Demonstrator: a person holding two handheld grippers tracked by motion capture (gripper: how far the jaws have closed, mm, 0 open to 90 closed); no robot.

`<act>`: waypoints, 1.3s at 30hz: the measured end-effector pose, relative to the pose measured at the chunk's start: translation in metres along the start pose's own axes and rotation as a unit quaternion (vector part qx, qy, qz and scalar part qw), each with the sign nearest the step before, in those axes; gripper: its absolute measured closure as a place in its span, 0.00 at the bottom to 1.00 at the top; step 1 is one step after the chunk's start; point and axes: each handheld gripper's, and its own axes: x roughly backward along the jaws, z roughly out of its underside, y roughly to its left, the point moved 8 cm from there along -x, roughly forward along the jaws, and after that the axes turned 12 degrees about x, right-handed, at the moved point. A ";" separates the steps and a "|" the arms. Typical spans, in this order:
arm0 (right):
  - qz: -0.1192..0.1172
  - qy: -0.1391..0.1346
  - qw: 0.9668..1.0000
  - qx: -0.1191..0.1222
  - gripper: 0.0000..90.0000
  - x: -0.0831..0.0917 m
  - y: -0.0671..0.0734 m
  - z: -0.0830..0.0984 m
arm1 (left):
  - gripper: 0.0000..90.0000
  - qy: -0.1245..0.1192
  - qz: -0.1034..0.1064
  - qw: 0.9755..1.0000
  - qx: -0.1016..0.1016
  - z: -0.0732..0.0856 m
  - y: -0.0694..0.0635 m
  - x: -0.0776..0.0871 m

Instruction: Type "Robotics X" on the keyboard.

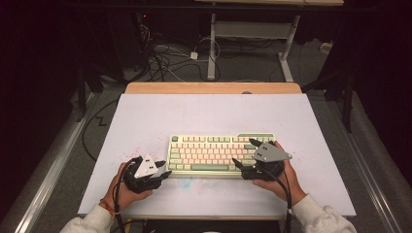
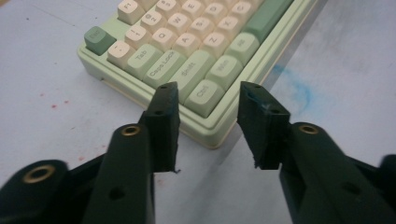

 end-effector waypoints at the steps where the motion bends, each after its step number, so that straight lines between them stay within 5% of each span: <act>1: 0.003 0.000 1.000 -0.001 0.19 0.002 0.000 0.002 | 0.69 -0.001 0.005 1.000 0.010 -0.001 0.000 -0.001; 12: 0.005 0.026 1.000 -0.014 0.20 0.022 0.012 0.032 | 0.97 0.003 0.026 1.000 0.010 -0.014 -0.005 -0.013; 26: 0.004 0.038 0.999 -0.013 0.20 0.028 0.017 0.041 | 0.98 0.016 0.043 0.998 -0.030 -0.055 -0.020 -0.038; 39: 0.008 0.045 0.999 -0.004 0.21 0.026 0.017 0.043 | 0.98 0.036 0.052 0.997 -0.043 -0.069 -0.029 -0.061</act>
